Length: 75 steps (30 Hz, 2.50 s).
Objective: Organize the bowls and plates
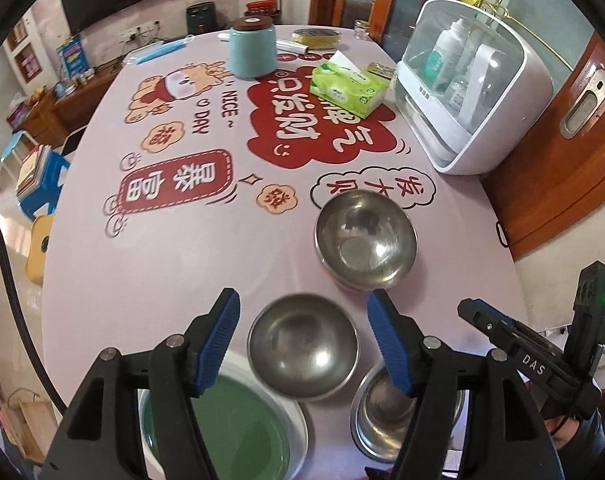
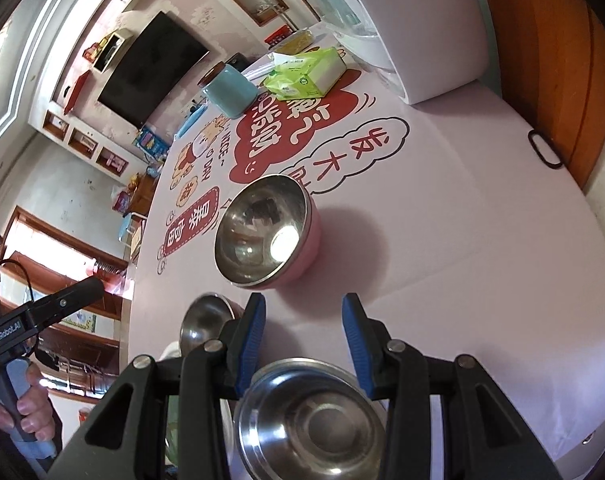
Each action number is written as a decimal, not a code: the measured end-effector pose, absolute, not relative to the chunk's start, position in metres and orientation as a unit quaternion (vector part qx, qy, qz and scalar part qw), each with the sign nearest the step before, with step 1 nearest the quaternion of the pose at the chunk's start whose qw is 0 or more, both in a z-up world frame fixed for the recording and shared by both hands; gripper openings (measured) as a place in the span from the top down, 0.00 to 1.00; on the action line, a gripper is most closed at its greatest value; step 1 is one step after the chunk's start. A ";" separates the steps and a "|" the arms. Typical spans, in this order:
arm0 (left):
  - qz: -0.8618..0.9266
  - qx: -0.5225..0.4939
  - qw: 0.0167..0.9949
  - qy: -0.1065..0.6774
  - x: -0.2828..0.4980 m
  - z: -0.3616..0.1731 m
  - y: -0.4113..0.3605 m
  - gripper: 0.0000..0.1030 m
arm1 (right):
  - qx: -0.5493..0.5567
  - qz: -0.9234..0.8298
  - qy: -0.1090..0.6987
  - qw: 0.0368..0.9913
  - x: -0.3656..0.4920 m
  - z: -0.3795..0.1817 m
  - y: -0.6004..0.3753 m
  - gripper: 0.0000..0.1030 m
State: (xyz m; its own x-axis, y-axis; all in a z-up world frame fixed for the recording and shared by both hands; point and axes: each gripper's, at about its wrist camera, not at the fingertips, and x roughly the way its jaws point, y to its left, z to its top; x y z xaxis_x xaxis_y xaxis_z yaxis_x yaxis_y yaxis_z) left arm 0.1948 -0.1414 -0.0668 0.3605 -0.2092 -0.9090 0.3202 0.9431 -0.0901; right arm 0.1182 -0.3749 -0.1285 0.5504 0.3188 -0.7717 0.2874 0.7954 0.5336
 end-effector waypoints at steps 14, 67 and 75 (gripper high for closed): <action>-0.210 0.060 0.791 0.571 0.255 -0.129 -0.168 0.37 | 0.332 -0.007 0.473 0.816 0.154 -0.145 -0.360 0.61; -0.266 0.018 0.727 0.632 0.287 -0.208 -0.189 0.86 | 0.304 -0.038 0.502 0.809 0.186 -0.175 -0.351 0.85; -0.271 0.022 0.731 0.626 0.280 -0.196 -0.191 0.86 | 0.305 -0.035 0.492 0.815 0.180 -0.164 -0.356 0.85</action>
